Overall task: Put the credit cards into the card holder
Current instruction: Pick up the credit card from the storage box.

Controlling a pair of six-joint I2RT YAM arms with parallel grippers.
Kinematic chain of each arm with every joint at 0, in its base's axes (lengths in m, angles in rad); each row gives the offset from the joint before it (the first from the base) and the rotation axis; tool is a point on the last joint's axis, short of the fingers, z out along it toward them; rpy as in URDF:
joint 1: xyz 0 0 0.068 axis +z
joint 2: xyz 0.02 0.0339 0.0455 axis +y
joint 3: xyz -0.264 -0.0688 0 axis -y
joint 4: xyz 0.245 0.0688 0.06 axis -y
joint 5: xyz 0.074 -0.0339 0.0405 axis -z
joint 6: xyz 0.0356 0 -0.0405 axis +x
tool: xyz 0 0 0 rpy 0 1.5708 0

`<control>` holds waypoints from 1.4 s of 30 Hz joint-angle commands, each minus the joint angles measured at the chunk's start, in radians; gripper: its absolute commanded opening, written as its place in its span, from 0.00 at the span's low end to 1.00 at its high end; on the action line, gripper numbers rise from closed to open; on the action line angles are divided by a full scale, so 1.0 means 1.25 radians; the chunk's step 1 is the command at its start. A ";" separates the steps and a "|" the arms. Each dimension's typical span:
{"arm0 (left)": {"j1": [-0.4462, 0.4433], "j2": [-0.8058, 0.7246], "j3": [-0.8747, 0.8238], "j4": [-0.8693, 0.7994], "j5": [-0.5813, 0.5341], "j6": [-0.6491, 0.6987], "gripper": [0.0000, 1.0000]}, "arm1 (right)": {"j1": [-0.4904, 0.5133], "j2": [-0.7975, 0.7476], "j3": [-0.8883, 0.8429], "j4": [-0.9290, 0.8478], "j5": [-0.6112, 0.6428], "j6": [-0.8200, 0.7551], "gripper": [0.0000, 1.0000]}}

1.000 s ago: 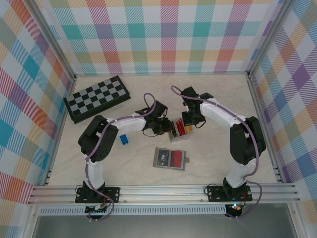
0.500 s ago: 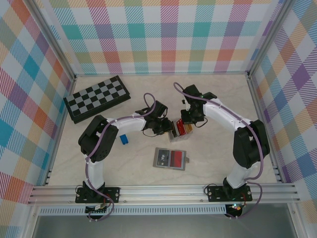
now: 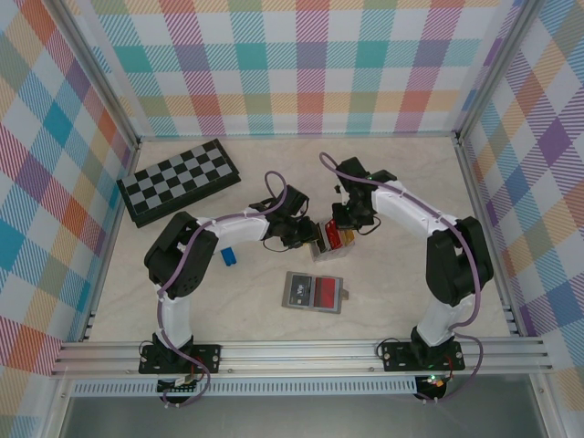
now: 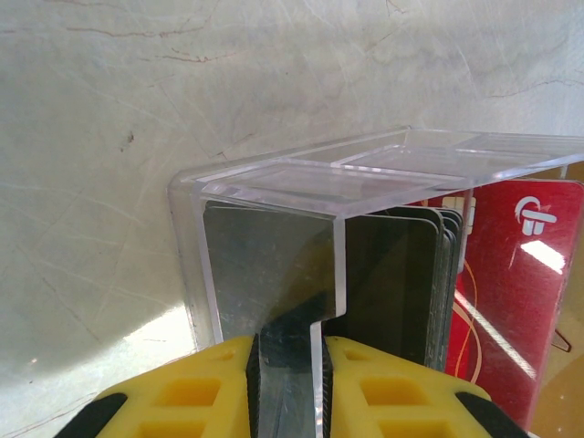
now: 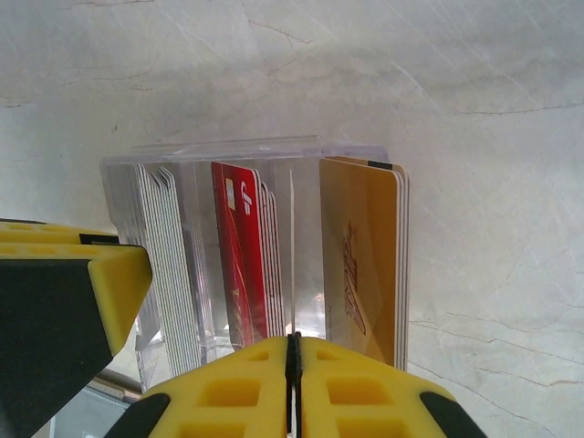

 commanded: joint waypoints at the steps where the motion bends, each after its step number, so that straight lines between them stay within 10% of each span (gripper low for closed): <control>1: -0.005 0.023 -0.001 -0.061 0.009 0.010 0.23 | -0.003 0.027 0.002 -0.001 -0.014 0.007 0.13; 18: -0.006 -0.013 -0.002 -0.065 0.002 0.016 0.24 | -0.005 -0.106 -0.011 -0.020 0.031 0.023 0.08; 31: -0.006 -0.193 -0.082 -0.067 -0.024 0.028 0.48 | 0.005 -0.416 -0.243 0.079 -0.153 0.173 0.06; 42: -0.007 -0.398 -0.337 -0.074 -0.026 0.017 0.53 | 0.244 -0.470 -0.479 0.151 -0.045 0.409 0.06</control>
